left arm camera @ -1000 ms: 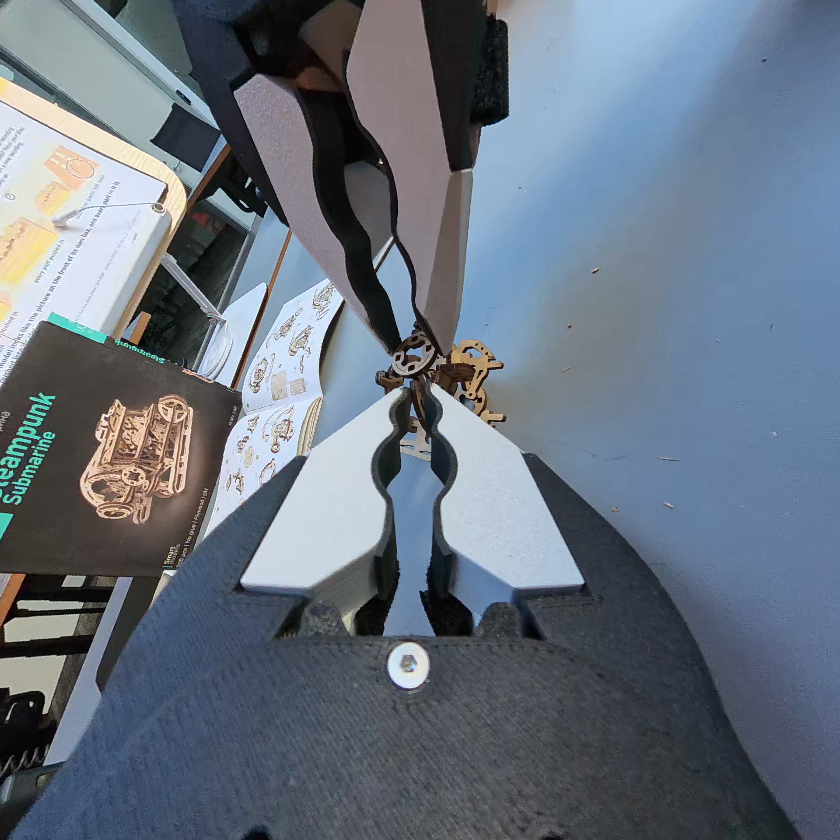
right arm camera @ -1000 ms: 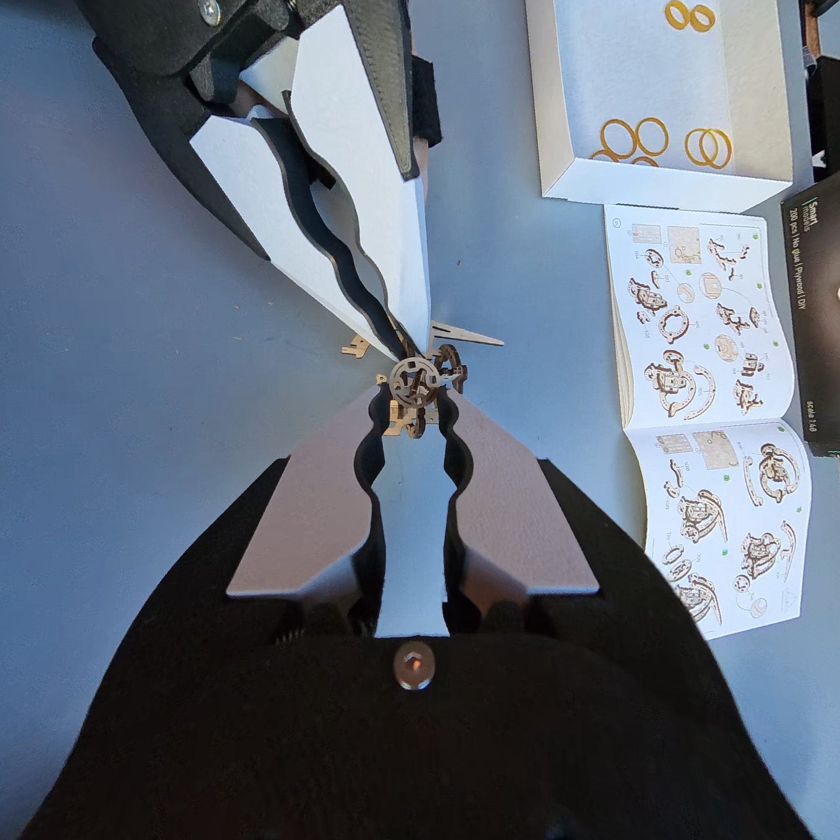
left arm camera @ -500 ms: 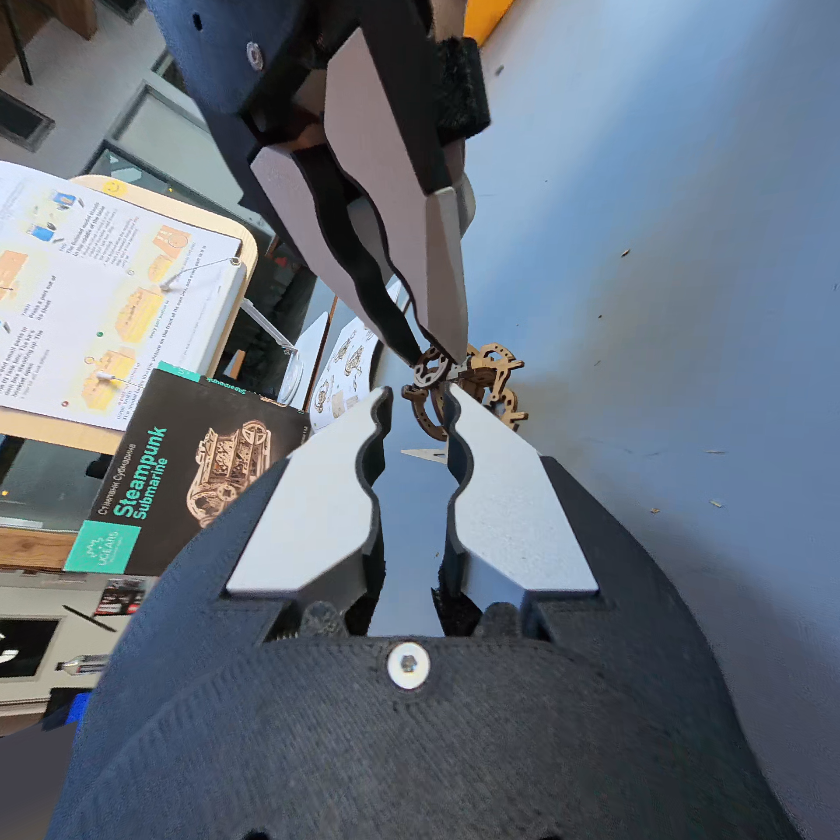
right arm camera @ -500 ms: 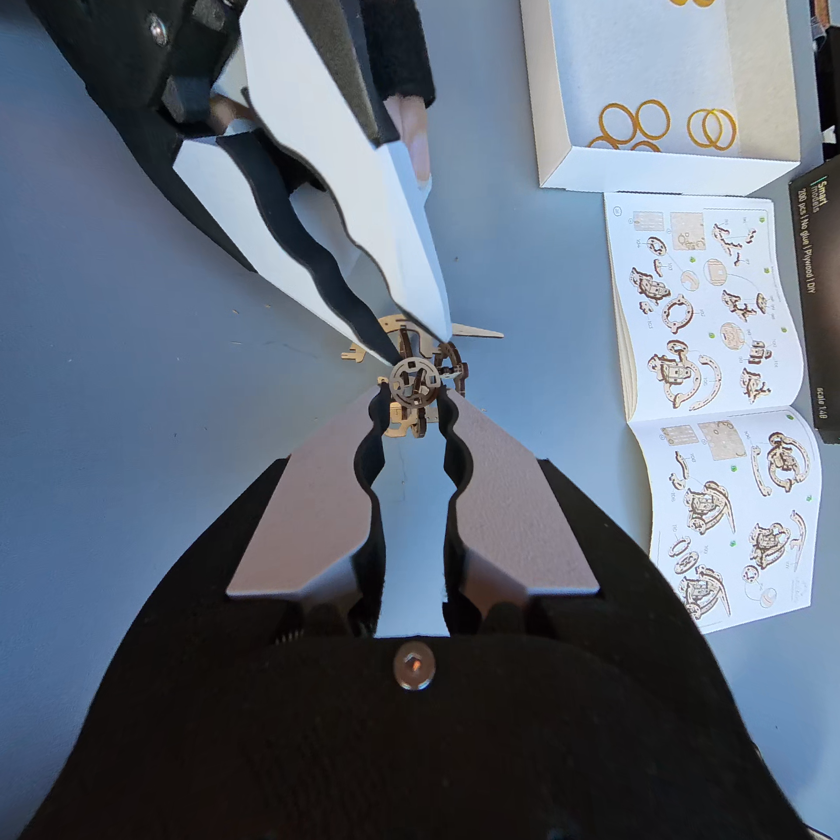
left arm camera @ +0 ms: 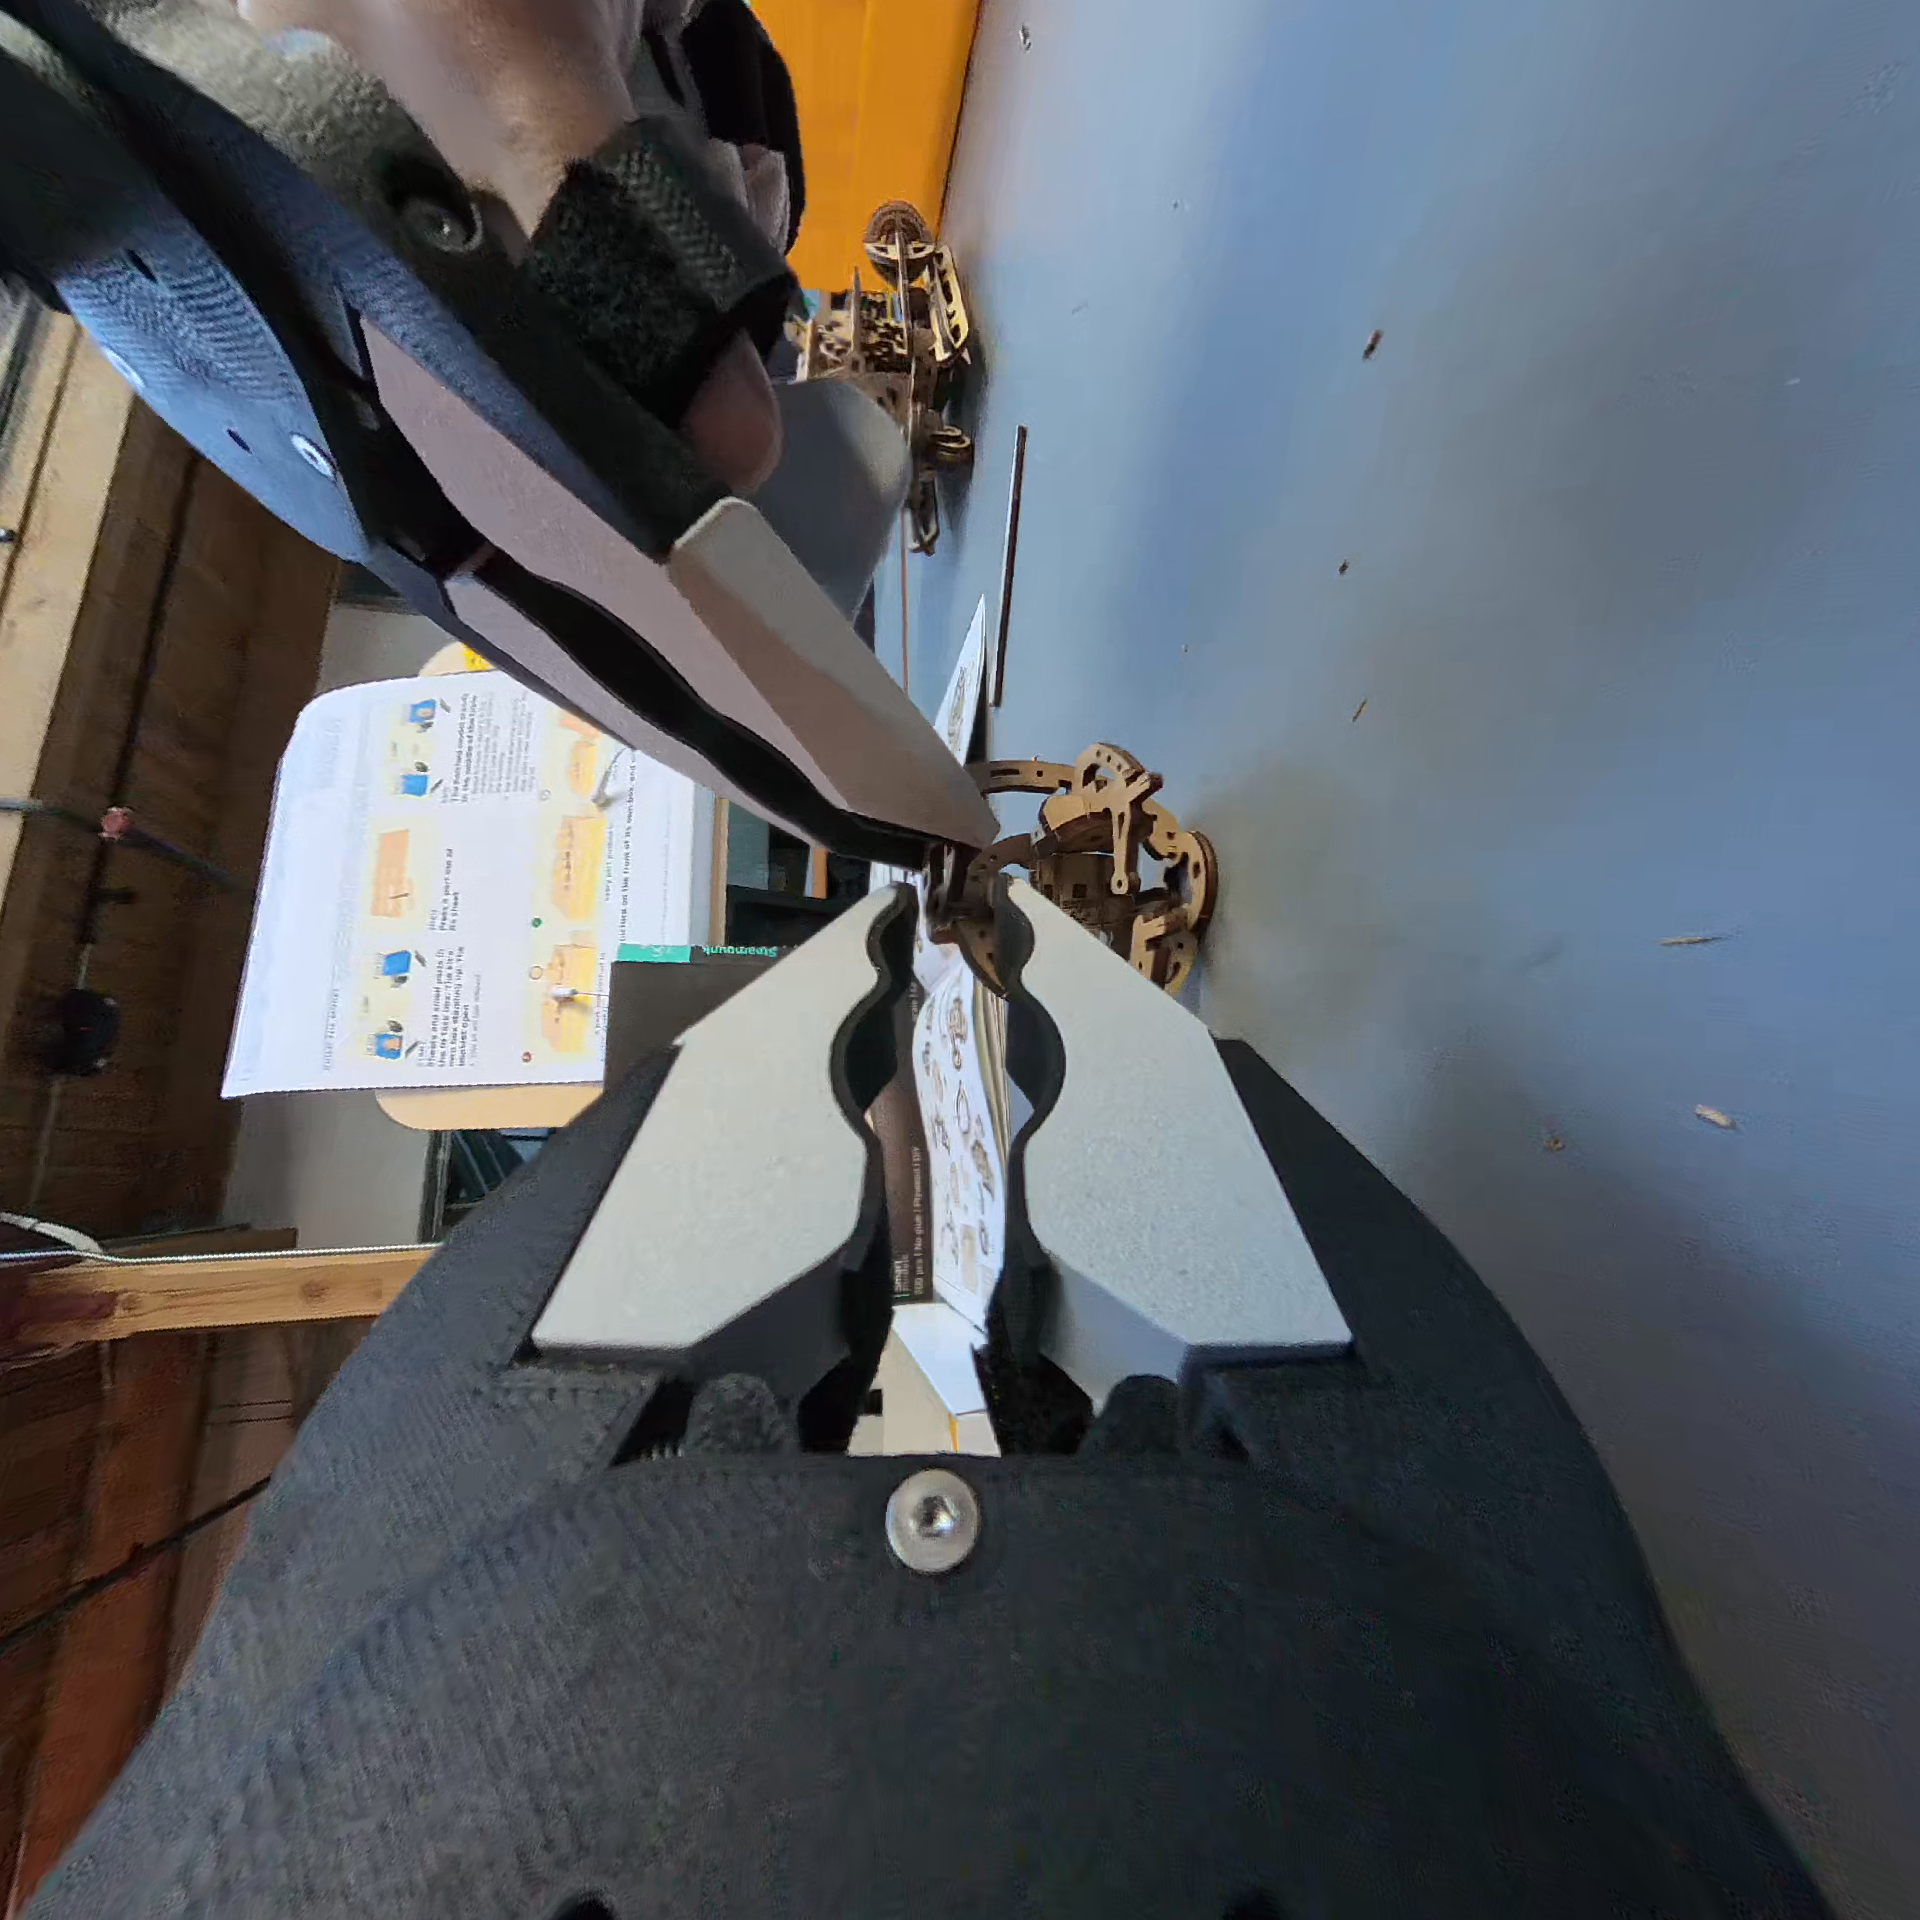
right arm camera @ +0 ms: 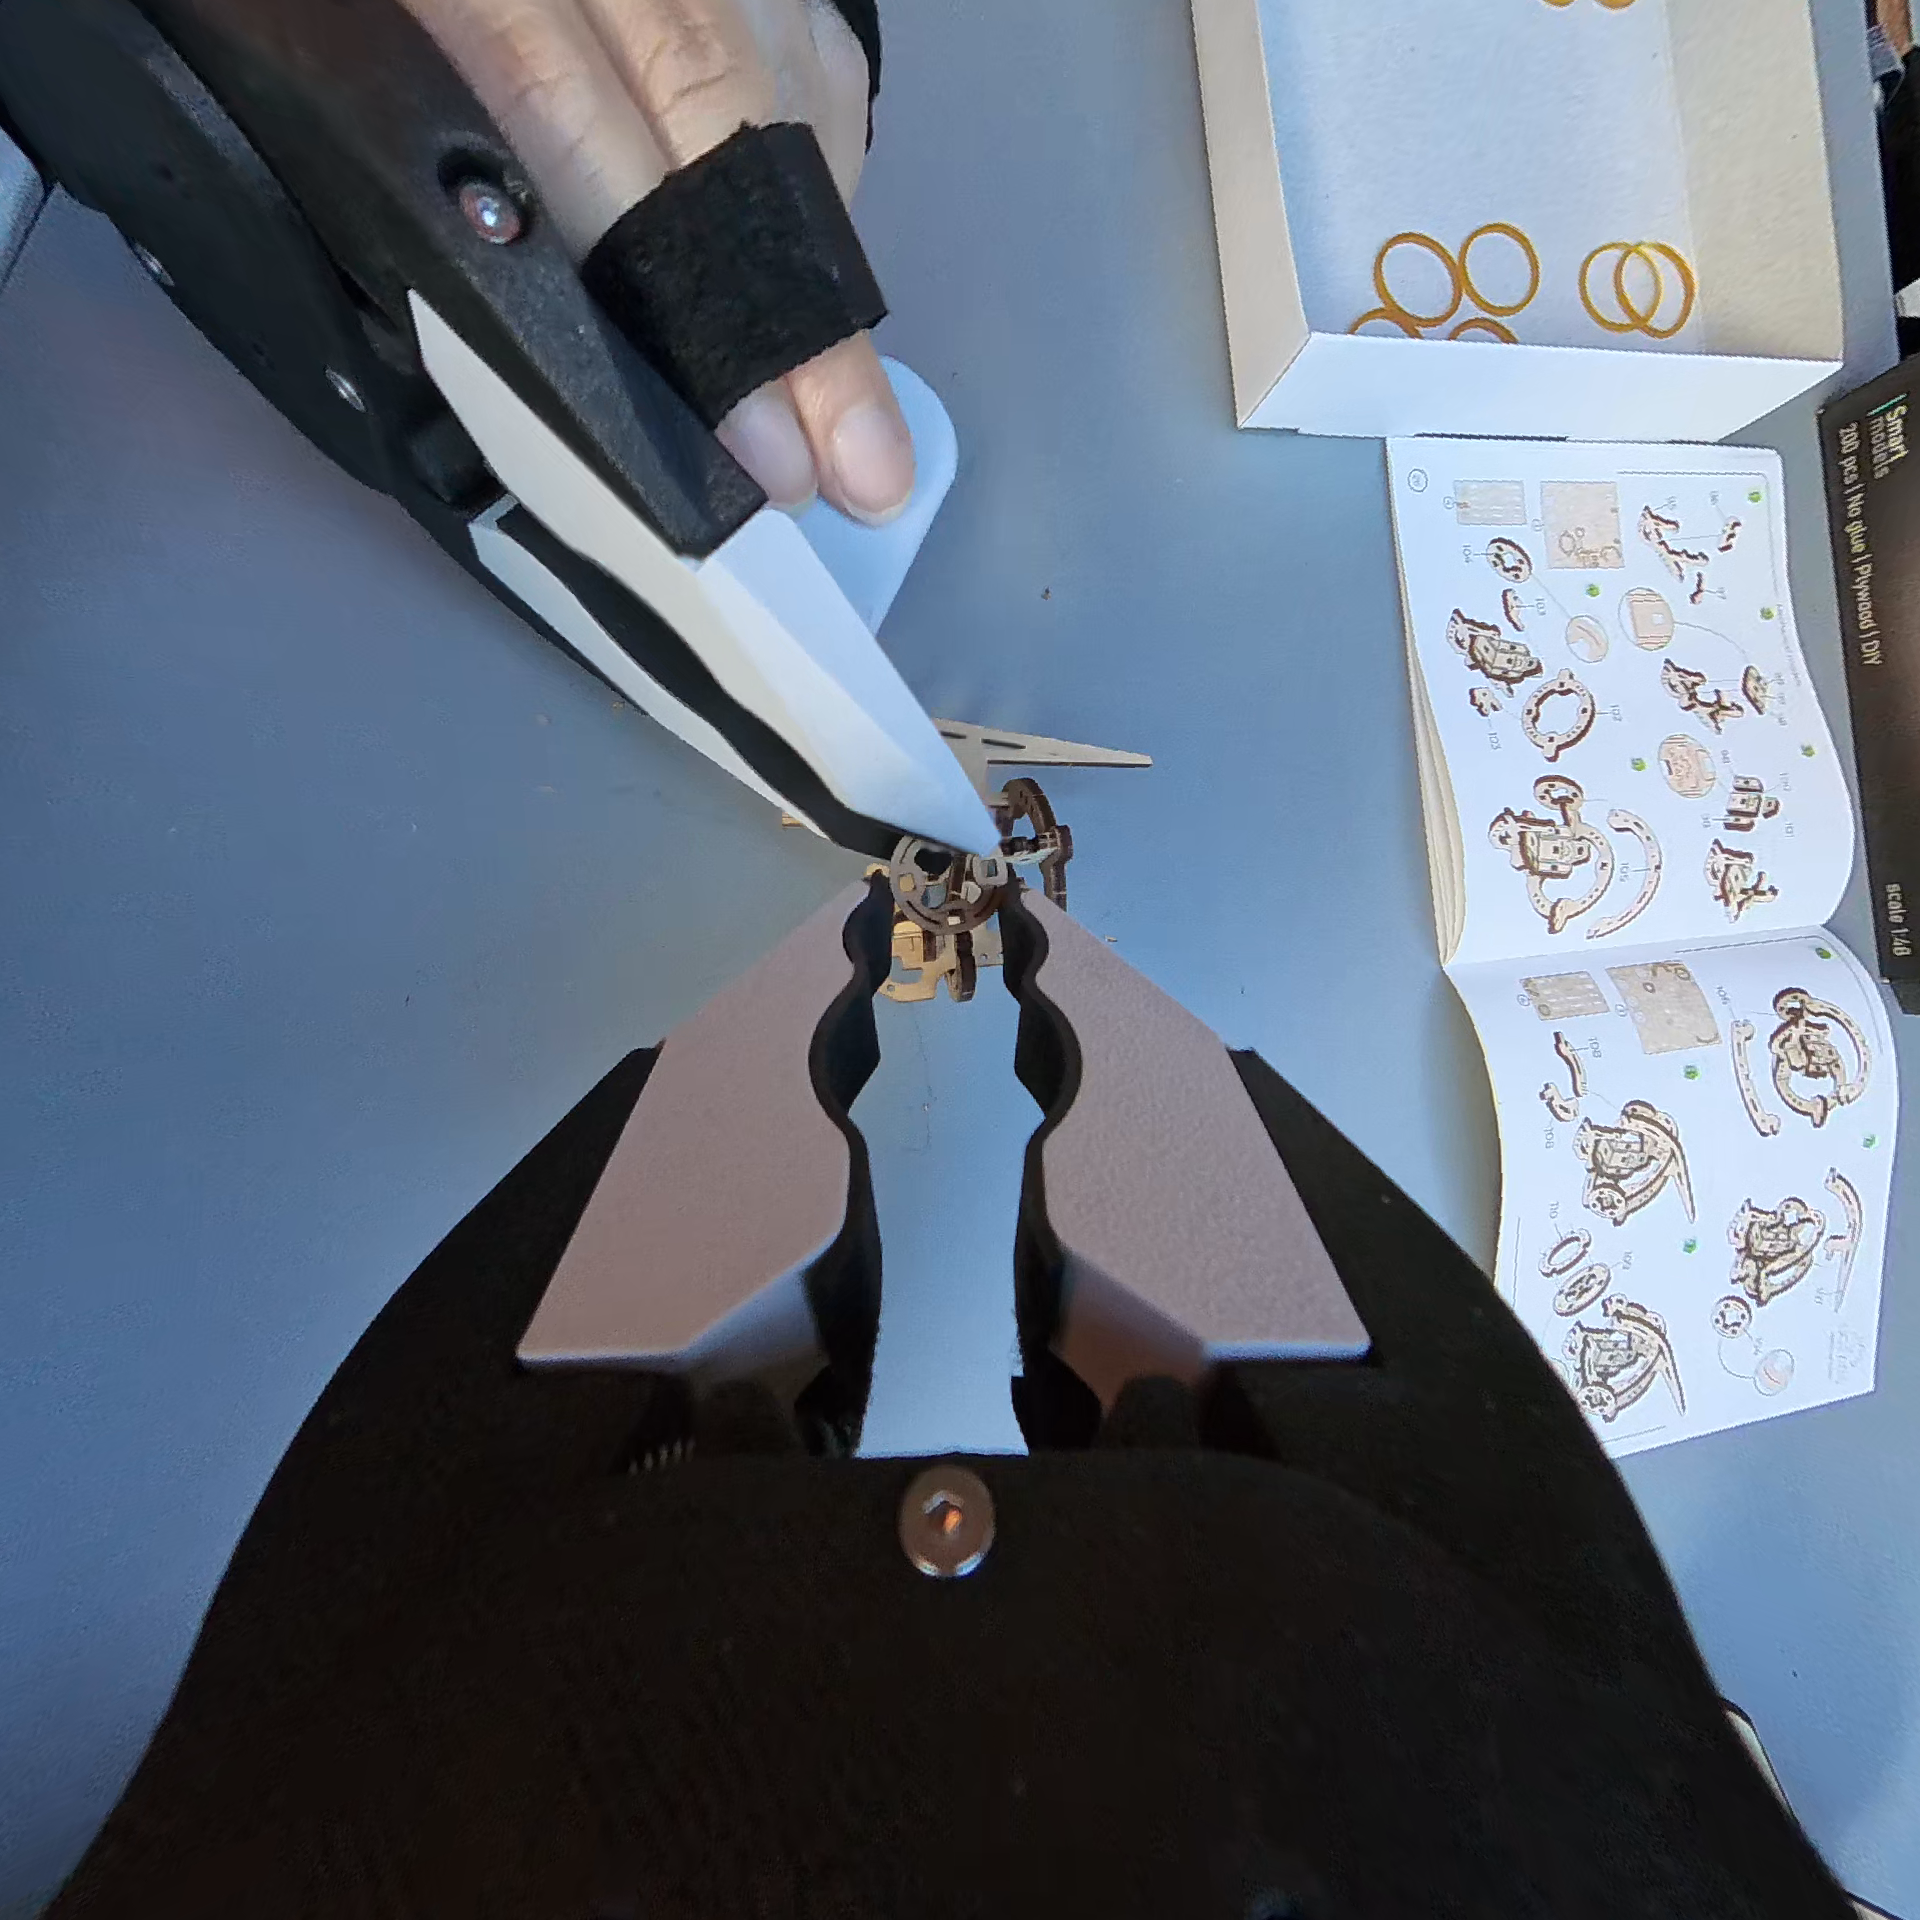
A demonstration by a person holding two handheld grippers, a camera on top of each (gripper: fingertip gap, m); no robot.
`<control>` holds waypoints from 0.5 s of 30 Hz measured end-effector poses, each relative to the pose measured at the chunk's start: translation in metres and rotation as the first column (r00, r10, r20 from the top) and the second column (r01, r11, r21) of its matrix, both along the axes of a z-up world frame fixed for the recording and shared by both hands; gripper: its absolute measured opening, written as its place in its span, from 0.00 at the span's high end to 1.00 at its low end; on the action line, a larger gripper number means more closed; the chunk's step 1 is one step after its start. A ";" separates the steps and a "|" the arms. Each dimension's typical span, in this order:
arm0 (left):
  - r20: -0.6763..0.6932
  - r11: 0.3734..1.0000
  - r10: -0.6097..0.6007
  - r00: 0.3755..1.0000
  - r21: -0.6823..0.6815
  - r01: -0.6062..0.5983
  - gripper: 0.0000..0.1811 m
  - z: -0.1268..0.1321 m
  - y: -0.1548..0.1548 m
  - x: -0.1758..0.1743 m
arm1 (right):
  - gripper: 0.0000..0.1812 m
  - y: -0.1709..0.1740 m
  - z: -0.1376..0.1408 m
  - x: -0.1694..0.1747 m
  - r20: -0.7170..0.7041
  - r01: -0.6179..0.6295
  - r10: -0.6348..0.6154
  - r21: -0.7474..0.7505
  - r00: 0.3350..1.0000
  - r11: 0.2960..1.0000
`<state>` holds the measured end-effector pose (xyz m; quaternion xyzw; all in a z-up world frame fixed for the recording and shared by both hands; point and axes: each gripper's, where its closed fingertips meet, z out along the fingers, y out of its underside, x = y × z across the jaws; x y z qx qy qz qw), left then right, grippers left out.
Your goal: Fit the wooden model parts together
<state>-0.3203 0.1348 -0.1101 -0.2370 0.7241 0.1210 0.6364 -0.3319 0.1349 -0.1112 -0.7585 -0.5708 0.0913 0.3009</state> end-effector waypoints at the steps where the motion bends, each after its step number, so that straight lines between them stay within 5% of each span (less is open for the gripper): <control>1: -0.001 1.000 -0.001 1.000 0.007 0.001 0.94 0.000 0.000 0.000 | 0.89 0.000 0.000 0.000 -0.001 0.000 0.000 -0.002 1.000 1.000; 15: 0.007 0.999 0.005 1.000 0.037 -0.005 0.96 -0.001 -0.002 -0.002 | 0.90 0.000 -0.003 0.000 0.003 -0.031 0.031 0.026 1.000 0.999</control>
